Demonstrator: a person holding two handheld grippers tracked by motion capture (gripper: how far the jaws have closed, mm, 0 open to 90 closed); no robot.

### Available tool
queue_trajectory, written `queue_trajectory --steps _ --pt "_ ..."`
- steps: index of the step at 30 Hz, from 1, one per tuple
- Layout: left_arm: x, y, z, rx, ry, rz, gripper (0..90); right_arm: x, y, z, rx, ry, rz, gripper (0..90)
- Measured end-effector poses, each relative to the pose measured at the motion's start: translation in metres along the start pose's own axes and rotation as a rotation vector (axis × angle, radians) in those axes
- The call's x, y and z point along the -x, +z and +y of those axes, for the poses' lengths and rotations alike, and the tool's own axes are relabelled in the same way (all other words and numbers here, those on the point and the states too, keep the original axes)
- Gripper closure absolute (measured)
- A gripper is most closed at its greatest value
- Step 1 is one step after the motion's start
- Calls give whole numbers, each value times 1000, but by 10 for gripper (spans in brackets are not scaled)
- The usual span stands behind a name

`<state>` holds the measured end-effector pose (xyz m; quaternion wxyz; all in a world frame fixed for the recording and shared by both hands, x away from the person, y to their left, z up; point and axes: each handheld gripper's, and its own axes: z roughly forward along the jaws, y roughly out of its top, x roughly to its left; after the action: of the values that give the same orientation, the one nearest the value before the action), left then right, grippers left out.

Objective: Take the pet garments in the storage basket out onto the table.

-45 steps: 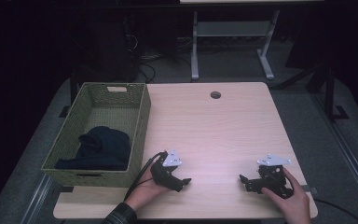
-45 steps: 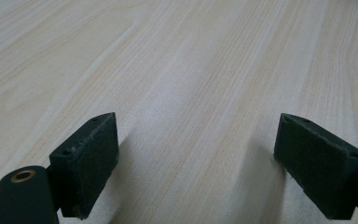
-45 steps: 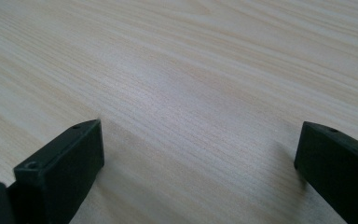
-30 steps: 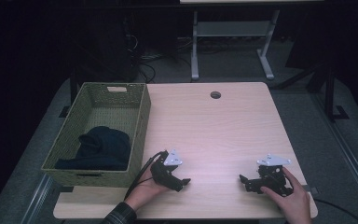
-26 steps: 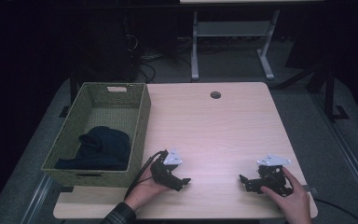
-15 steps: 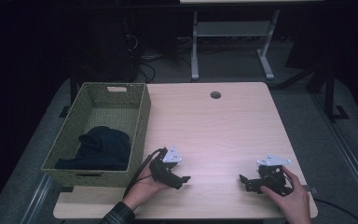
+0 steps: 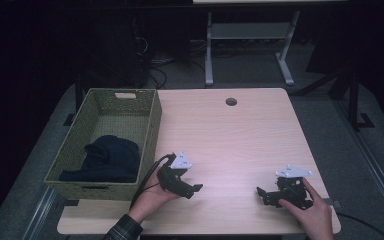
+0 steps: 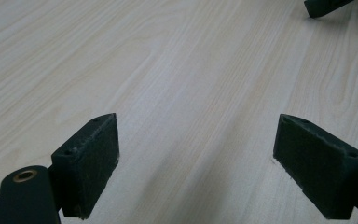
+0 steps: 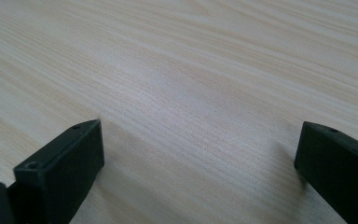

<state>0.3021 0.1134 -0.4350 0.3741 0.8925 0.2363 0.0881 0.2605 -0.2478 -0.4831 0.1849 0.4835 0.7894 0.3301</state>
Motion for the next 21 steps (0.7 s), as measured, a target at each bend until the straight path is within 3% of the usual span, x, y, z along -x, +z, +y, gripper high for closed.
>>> queue_trajectory --steps 4,21 --pt "-2 -5 3 11 -18 3 139 0 0 0 0 0 0 10" --pt "-1 -17 16 22 -8 13 139 0 0 0 0 1 0 10"
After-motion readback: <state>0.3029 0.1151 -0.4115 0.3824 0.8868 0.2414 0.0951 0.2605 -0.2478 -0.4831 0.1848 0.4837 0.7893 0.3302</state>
